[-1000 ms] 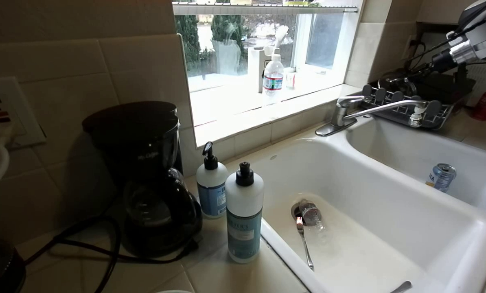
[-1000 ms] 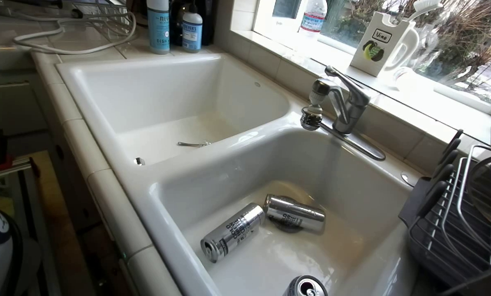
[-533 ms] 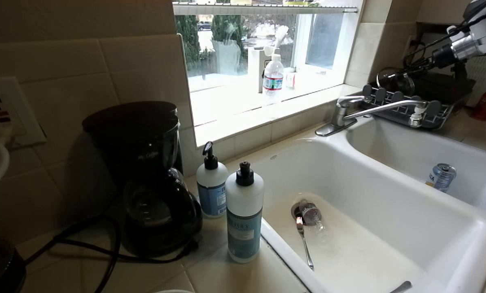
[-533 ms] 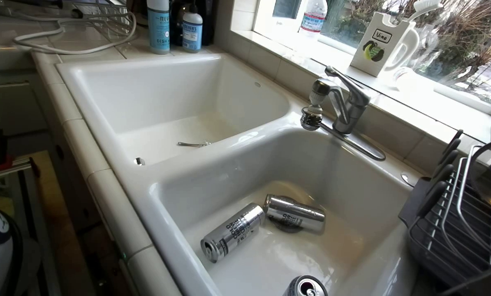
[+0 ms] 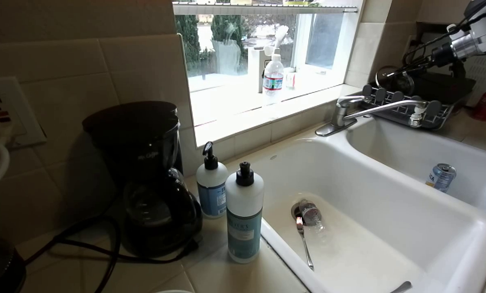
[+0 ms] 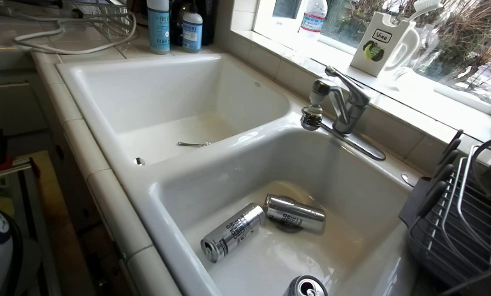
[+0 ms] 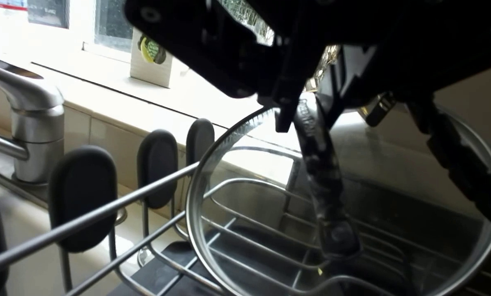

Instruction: Pick up the silver lid and put it in the drying rack

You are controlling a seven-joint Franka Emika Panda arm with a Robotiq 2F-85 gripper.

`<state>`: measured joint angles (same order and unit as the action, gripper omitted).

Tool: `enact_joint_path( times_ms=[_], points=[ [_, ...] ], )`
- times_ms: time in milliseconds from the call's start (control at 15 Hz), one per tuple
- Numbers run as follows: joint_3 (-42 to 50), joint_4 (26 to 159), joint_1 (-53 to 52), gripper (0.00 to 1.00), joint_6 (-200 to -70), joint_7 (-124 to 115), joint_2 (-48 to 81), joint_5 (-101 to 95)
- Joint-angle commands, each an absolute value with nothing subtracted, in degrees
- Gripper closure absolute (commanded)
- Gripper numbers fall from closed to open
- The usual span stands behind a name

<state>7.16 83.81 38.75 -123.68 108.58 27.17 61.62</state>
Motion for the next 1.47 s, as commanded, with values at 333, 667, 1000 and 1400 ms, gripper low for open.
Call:
enact_joint_path(
  times_ms=[333, 667, 1000, 1400],
  points=[
    [7.1, 82.6, 39.9, 0.95, -119.8, 127.8, 30.4, 80.8],
    [9.0, 83.3, 39.9, 0.95, -118.7, 129.4, 32.5, 83.3],
    [10.3, 84.1, 40.1, 0.95, -117.6, 129.7, 33.0, 82.6],
    [13.2, 85.7, 41.0, 0.56, -105.4, 129.2, 30.0, 75.9]
  ],
)
